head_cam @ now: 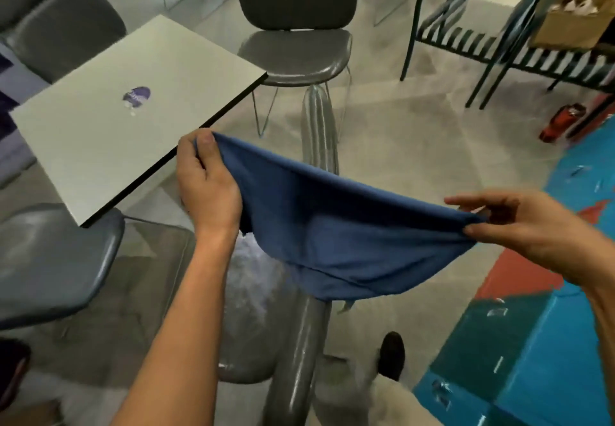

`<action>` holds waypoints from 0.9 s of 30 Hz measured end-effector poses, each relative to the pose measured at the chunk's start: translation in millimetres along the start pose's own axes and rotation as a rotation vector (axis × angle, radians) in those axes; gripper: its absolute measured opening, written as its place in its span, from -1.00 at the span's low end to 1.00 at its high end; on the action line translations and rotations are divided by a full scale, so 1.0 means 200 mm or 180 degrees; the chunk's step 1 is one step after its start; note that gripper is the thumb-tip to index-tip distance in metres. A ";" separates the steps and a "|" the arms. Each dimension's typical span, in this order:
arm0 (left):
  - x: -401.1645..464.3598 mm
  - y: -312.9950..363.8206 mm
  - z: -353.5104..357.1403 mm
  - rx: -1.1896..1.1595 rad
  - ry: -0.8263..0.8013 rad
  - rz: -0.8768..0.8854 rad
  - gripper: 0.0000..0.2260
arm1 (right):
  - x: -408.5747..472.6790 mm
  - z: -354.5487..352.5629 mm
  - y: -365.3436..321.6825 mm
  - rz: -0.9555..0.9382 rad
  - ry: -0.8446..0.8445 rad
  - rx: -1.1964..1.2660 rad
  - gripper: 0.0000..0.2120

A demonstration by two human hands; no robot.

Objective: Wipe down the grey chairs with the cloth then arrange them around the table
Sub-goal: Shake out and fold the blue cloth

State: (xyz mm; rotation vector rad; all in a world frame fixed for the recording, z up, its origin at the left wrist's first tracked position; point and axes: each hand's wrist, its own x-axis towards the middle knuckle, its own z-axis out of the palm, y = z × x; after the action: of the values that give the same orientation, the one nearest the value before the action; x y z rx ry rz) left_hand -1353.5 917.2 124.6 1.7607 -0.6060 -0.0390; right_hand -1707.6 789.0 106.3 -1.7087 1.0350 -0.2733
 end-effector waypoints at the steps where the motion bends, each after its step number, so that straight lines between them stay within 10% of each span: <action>1: -0.01 0.02 0.03 0.0056 0.0038 -0.0001 -0.81 | 0.03 -0.01 0.03 0.0078 -0.0173 -0.0018 -0.55; 27: 0.41 0.34 1.46 0.0225 -0.0367 0.0237 -0.80 | 0.90 -0.91 0.29 0.0216 0.0985 0.1216 -0.87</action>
State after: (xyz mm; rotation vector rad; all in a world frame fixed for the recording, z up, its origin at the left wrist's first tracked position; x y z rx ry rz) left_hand -1406.9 611.1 126.4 1.8117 -0.7642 -0.0685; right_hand -1742.7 530.8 75.6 -1.3080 1.1753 -0.6635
